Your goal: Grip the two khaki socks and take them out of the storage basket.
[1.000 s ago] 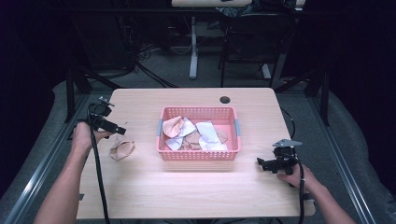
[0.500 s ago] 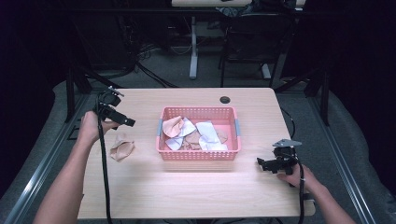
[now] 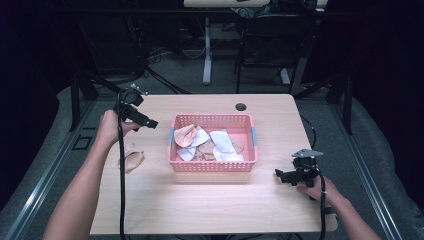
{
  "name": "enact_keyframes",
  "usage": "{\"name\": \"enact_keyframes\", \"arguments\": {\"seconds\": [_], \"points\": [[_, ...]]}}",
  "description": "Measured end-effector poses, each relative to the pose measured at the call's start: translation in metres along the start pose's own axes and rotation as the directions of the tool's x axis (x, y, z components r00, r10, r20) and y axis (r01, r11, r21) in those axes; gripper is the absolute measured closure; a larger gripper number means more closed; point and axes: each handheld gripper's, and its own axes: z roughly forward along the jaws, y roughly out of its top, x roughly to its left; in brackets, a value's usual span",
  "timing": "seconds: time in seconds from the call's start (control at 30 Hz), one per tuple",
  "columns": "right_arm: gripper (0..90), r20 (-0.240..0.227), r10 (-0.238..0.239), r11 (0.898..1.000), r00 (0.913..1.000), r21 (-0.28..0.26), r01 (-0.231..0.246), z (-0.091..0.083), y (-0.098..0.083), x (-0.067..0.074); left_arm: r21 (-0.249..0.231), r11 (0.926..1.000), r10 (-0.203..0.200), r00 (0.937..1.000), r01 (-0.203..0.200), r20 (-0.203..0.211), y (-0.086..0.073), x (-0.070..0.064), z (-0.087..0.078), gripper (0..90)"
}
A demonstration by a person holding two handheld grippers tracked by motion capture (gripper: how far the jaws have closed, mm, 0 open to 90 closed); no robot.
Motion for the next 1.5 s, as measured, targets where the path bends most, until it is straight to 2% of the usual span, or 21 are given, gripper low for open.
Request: {"name": "enact_keyframes", "arguments": {"seconds": [0.13, 0.17, 0.43, 0.5, 0.63, 0.93, 1.1, 1.2, 1.27, 1.4, 1.5], "points": [[0.0, -0.002, 0.0, 1.0, 1.0, 0.001, 0.0, 0.0, 0.0, 0.0, -0.009, 0.9998, 0.017, 0.9997, -0.017, 0.015, 0.009, -0.005, 0.001, 0.0], [0.0, 0.0, 0.0, 1.0, 1.0, 0.0, 0.0, 0.0, 0.0, 0.0, -0.013, 0.9992, 0.038, 0.9992, -0.038, 0.013, 0.013, -0.009, 0.003, 0.0], [0.0, 0.002, -0.004, 1.0, 1.0, 0.005, 0.004, 0.0, 0.0, 0.0, -0.015, 0.9975, 0.069, 0.9967, -0.069, 0.043, 0.026, -0.023, 0.009, 0.0], [0.0, 0.001, -0.005, 1.0, 1.0, 0.004, 0.005, 0.0, 0.0, 0.0, -0.012, 0.9959, 0.09, 0.9951, -0.09, 0.042, 0.032, -0.029, 0.012, 0.0], [0.0, 0.0, -0.005, 1.0, 1.0, 0.006, 0.005, 0.0, 0.0, 0.0, -0.024, 0.9949, 0.099, 0.9941, -0.098, 0.045, 0.038, -0.034, 0.015, 0.2], [0.0, 0.0, -0.006, 1.0, 1.0, 0.006, 0.006, 0.0, 0.0, 0.0, -0.02, 0.9914, 0.13, 0.9879, -0.129, 0.085, 0.052, -0.052, 0.036, 1.7], [0.0, 0.0, -0.006, 1.0, 1.0, 0.006, 0.006, 0.0, 0.0, 0.0, -0.001, 0.9882, 0.152, 0.9825, -0.153, 0.107, 0.06, -0.064, 0.056, 3.8], [0.0, 0.002, -0.005, 1.0, 1.0, 0.005, 0.005, 0.0, 0.0, 0.0, 0.001, 0.9867, 0.162, 0.9808, -0.163, 0.109, 0.062, -0.067, 0.065, 7.3], [0.0, -0.001, -0.006, 1.0, 1.0, 0.006, 0.006, 0.0, 0.0, 0.0, 0.002, 0.9858, 0.166, 0.9792, -0.168, 0.116, 0.062, -0.067, 0.069, 14.1], [0.0, 0.002, -0.005, 1.0, 1.0, 0.005, 0.005, 0.0, 0.0, 0.0, 0.017, 0.9829, 0.18, 0.9755, -0.184, 0.126, 0.061, -0.069, 0.081, 18.7], [0.0, 0.0, -0.005, 1.0, 1.0, 0.004, 0.005, 0.0, 0.0, 0.0, 0.024, 0.9841, 0.171, 0.9764, -0.176, 0.132, 0.061, -0.069, 0.09, 27.0]]}}
